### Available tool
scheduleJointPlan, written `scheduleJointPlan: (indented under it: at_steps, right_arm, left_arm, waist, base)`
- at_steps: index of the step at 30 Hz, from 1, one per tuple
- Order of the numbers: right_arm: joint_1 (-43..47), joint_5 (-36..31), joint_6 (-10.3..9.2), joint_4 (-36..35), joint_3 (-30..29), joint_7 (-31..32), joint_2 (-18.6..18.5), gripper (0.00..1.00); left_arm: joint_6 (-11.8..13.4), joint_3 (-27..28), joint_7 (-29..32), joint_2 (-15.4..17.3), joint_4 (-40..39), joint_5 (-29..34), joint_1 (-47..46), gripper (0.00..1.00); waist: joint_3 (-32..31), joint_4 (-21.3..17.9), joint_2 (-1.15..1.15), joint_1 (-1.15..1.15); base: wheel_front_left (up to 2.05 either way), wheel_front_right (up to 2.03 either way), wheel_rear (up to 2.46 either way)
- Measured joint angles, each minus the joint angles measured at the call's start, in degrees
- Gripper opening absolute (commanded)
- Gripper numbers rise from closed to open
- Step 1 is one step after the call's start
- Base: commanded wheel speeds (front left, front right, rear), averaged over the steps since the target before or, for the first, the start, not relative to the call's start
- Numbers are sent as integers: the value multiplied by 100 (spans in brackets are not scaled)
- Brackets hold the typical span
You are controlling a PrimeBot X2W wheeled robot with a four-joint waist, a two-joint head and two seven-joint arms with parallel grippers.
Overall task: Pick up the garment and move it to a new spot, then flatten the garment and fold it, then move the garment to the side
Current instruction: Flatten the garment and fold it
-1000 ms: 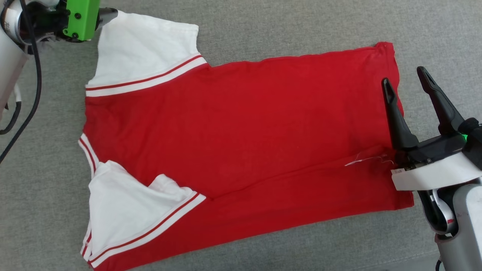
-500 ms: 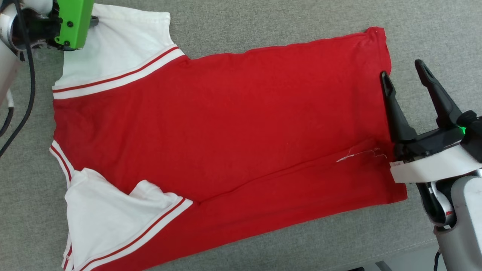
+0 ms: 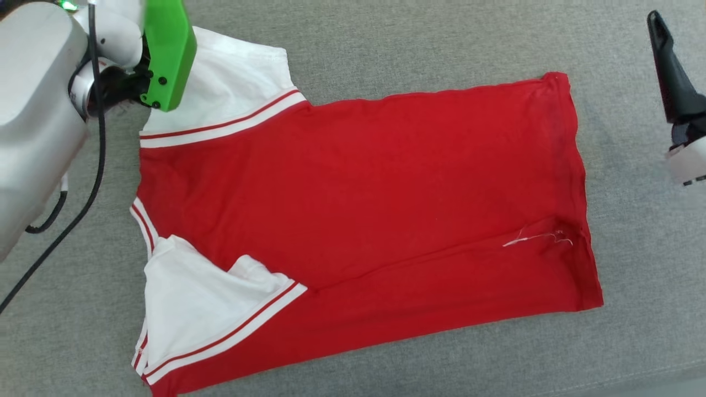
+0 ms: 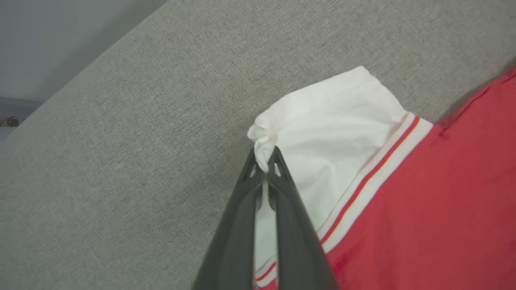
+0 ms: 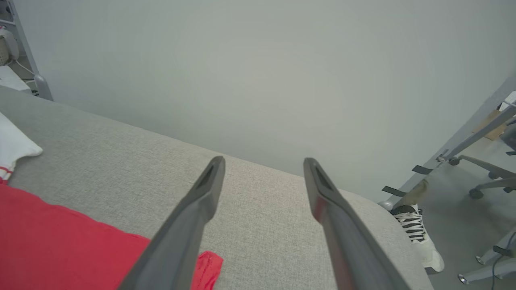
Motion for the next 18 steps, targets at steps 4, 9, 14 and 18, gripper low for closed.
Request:
scheduleJointPlan:
  at_steps: [4,9,14,18]
  right_arm:
    - [-517,548,1,380,486,834,-572,100]
    - [-1103,1367,1,844,1190,1914,-1082,100]
    - [-1518,2092,1,1239,1949,3322,-1511,100]
    - [-1810,2499,1,1447,2370,4132,-1667,100]
  left_arm:
    - [0,-119,-221,-34,-162,-94,85,0]
    - [0,-234,-512,-89,-392,-113,104,0]
    - [0,-369,-698,-124,-583,-92,100,0]
    - [0,-433,-812,-140,-695,-77,82,0]
  waist:
    - [-144,183,0,0]
    - [-253,388,0,-1]
    - [-271,568,0,-1]
    - [-207,667,0,-1]
  base:
    - [0,0,0]
    - [0,0,0]
    - [0,0,0]
    - [0,0,0]
